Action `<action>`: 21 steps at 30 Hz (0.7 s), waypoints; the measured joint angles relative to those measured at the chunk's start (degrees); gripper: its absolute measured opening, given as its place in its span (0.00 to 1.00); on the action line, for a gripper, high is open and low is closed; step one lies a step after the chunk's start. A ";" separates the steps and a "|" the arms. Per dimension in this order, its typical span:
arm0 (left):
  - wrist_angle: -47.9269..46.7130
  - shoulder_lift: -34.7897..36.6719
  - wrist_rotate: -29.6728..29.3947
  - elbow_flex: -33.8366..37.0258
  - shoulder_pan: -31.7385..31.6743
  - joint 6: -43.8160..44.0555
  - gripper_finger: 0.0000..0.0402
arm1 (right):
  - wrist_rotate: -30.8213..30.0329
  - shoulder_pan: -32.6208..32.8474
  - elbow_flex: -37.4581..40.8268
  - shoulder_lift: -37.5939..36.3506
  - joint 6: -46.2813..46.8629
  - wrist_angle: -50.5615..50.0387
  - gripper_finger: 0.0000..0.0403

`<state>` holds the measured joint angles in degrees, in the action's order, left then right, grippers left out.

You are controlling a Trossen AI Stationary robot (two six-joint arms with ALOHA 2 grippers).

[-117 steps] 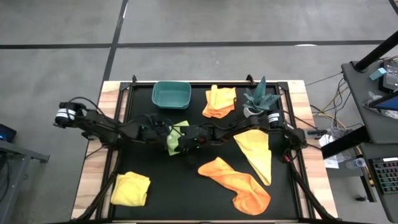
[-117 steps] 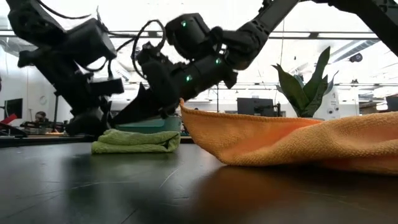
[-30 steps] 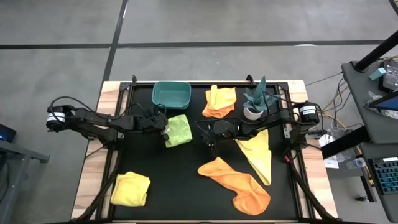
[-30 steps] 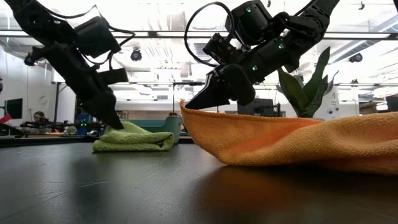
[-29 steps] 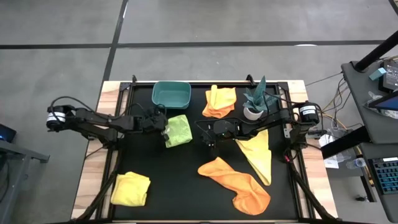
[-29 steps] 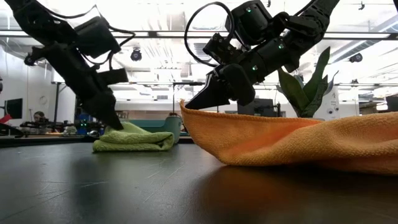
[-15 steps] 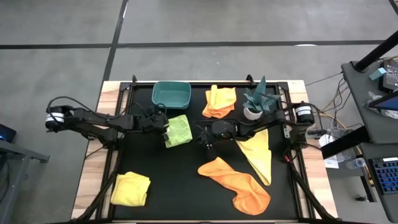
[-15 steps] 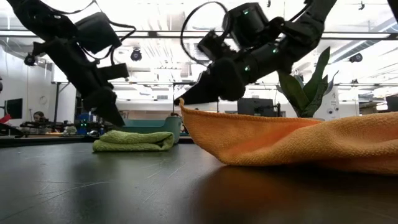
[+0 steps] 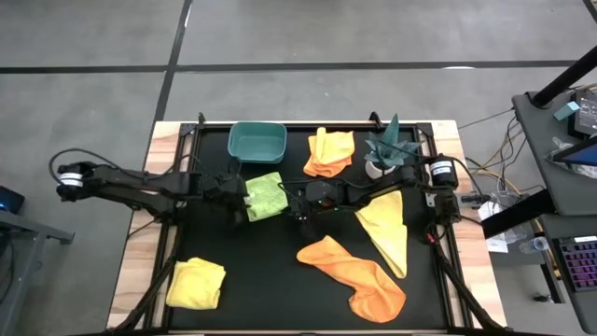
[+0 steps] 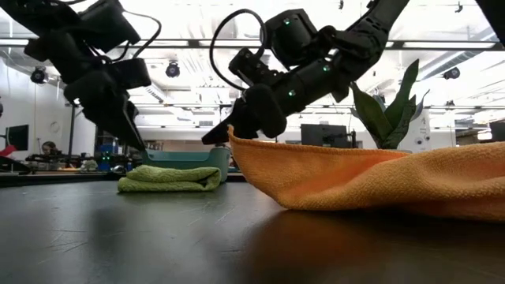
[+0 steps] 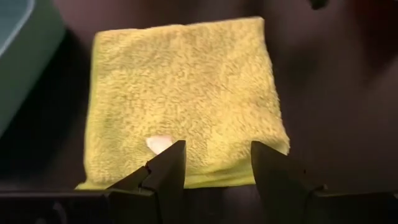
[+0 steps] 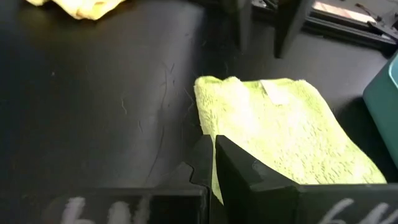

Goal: Fold microfiber towels
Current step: Fold the green microfiber cloth

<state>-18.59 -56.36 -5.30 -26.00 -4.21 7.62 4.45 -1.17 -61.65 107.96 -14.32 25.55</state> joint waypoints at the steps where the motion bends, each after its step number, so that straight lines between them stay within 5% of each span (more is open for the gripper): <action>1: 0.01 -0.33 0.00 0.09 0.57 -0.76 0.41 | 0.01 -0.03 0.06 0.00 0.04 -0.10 0.03; 21: 6.03 -13.47 -7.19 -0.13 3.59 -5.49 0.41 | 0.02 -0.37 0.71 0.12 0.67 -0.19 0.03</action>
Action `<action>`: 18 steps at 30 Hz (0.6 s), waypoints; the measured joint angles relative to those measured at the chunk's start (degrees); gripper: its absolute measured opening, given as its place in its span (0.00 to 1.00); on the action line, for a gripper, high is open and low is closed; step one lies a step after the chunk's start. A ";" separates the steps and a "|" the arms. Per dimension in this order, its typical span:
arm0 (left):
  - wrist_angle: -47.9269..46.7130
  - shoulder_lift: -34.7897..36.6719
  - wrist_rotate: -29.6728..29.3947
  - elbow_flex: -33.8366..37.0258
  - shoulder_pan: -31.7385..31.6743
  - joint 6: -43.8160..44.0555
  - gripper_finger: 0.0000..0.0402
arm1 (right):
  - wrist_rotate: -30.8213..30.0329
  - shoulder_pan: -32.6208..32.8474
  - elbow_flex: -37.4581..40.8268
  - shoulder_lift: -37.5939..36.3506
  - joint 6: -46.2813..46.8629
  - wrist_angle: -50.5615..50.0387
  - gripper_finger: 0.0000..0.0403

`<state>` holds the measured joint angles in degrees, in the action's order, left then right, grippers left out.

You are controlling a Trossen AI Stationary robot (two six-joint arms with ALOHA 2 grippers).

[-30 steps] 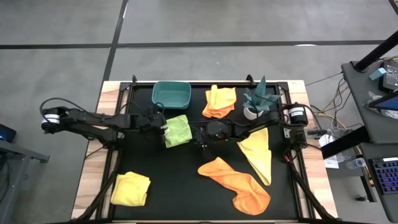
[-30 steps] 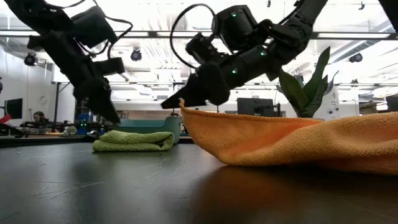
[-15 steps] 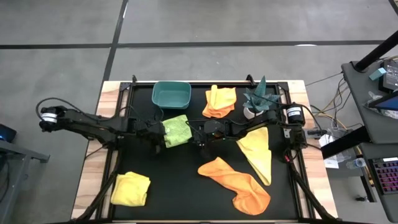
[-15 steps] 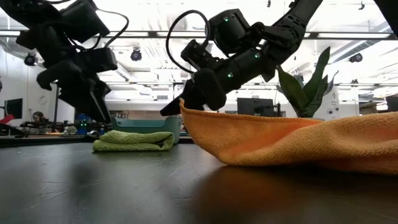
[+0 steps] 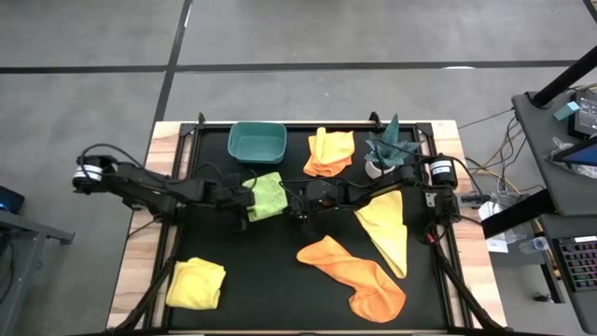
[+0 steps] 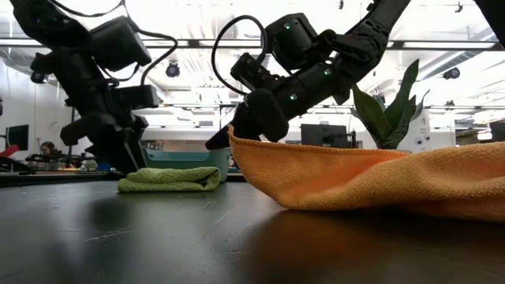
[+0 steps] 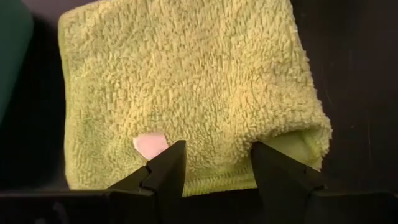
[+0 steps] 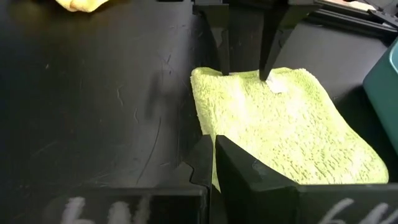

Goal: Fold microfiber towels
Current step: Fold the green microfiber cloth

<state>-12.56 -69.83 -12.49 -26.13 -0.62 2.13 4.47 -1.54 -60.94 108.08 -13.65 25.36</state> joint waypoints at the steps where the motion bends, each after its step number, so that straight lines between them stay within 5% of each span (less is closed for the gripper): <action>1: -0.17 -0.06 0.10 -0.02 0.02 -0.02 0.41 | 0.00 0.00 0.04 0.01 -0.01 -0.03 0.03; 7: -1.63 1.21 -0.12 -0.02 0.05 -1.07 0.41 | 0.00 0.00 0.26 0.02 -0.02 -0.08 0.03; 13: -1.44 1.34 -14.36 -0.04 -0.02 -1.01 0.41 | -0.01 0.00 0.32 0.02 -0.04 0.02 0.03; 18: -1.61 2.17 -11.15 -0.22 0.02 -1.12 0.41 | 0.00 0.00 0.32 0.03 -0.04 0.02 0.03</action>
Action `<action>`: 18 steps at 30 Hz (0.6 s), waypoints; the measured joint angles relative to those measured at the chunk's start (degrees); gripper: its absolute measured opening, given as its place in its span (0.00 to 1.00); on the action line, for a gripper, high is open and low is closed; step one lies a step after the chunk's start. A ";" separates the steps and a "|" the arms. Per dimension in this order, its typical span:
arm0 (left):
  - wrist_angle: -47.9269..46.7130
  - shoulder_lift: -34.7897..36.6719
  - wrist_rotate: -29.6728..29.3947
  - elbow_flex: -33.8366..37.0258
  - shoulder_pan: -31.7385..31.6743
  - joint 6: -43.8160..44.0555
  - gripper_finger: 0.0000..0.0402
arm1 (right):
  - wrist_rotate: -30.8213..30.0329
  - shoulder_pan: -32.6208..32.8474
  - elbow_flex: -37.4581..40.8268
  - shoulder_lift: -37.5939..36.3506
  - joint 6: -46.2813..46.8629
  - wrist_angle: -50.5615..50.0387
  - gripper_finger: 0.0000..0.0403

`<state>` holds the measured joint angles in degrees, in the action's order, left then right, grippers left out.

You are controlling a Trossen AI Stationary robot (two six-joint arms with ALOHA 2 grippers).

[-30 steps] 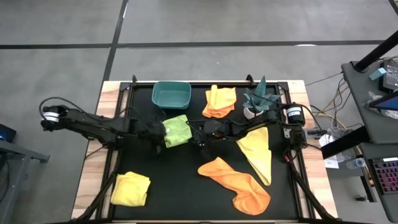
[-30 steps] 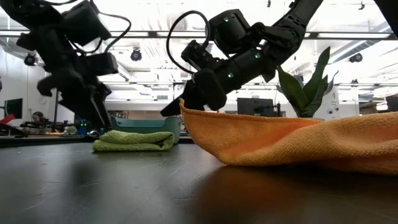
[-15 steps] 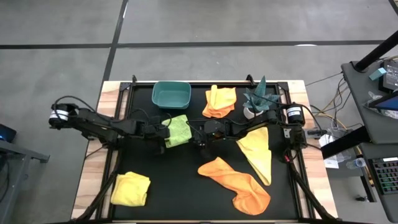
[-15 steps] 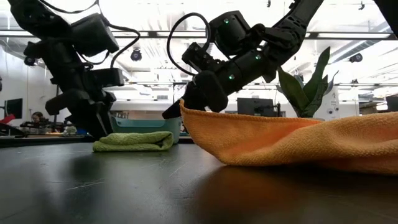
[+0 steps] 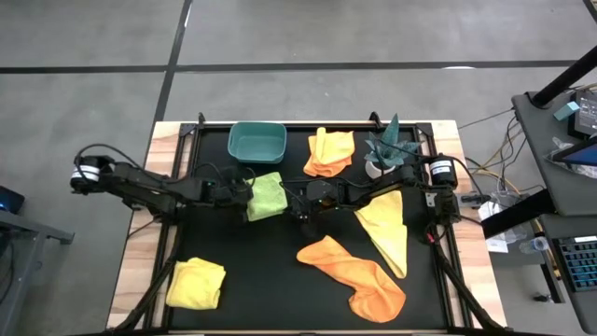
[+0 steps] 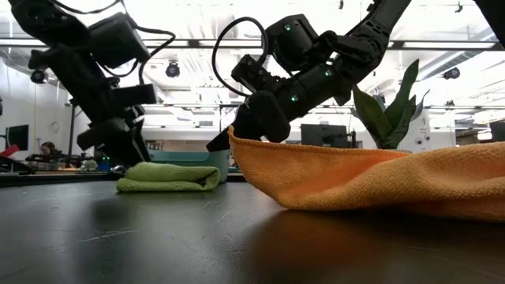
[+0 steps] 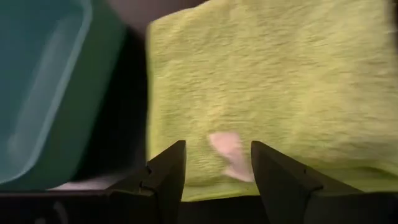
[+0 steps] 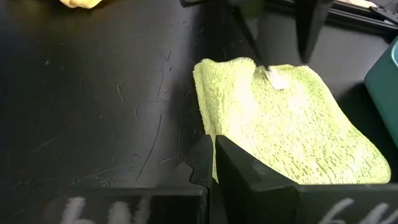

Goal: Fold microfiber towels
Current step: Fold the green microfiber cloth

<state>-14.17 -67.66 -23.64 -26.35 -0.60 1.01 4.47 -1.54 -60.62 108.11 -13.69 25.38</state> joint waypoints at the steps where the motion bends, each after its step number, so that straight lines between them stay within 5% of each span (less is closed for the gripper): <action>1: -0.04 0.20 1.95 0.00 0.00 -0.01 0.41 | 0.00 0.00 0.00 0.01 0.00 -0.02 0.03; 6: -0.93 1.28 8.19 0.00 0.37 0.12 0.41 | 0.00 0.00 0.18 0.01 0.00 0.00 0.03; 18: -0.42 3.06 5.51 -0.05 0.52 0.15 0.41 | -0.02 -0.03 0.34 0.01 0.17 0.37 0.03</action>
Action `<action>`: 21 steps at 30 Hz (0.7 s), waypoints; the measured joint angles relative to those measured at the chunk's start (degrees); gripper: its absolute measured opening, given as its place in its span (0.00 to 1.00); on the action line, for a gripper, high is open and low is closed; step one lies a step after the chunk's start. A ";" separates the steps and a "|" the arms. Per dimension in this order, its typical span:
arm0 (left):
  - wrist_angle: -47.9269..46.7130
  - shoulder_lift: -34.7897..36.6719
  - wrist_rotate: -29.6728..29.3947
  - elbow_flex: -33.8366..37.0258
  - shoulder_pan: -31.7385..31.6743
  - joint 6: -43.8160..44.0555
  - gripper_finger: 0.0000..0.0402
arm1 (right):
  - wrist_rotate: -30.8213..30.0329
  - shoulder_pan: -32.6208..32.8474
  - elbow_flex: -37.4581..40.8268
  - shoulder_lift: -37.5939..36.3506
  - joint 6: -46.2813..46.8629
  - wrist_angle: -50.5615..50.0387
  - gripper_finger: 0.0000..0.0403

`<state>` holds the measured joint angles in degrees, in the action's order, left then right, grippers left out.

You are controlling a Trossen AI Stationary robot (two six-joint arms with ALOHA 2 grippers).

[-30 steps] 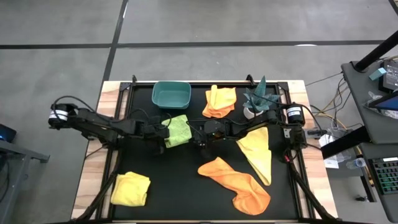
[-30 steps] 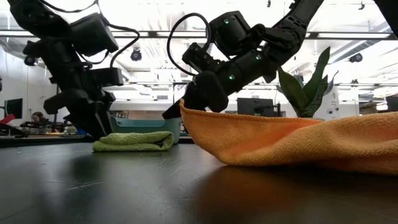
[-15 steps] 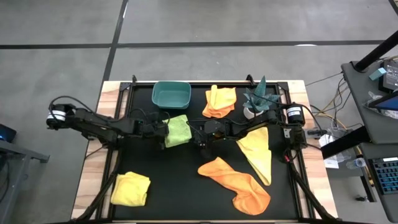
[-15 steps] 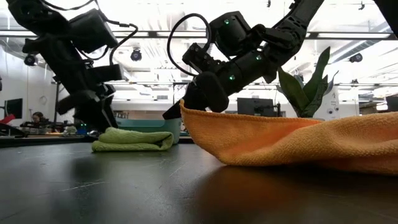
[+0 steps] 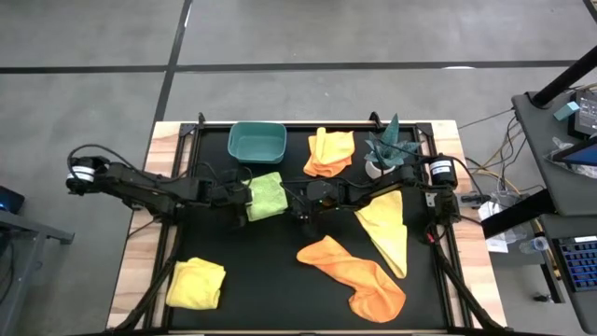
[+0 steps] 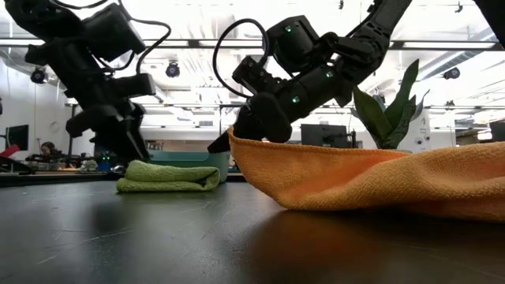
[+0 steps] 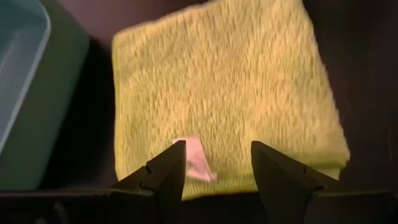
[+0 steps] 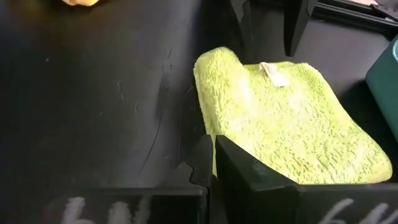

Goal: Fold microfiber towels
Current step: Fold the green microfiber cloth

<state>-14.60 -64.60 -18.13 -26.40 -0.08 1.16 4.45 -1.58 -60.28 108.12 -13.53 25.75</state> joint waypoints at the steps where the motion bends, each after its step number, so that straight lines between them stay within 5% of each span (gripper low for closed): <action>1: 0.69 0.00 0.00 -0.08 0.01 0.01 0.41 | 0.00 -0.10 -0.14 0.00 0.01 0.15 0.03; 10: 6.55 -0.62 3.49 -2.30 0.63 0.55 0.41 | -0.10 -2.05 -1.75 0.83 2.22 1.09 0.03; 21: 4.95 -9.73 5.94 -1.52 2.19 8.22 0.41 | 0.07 -2.22 -11.43 11.95 3.20 -6.70 0.03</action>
<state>-9.64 -74.33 -12.19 -27.91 2.11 9.37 4.51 -3.79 -71.71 120.06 -10.33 19.05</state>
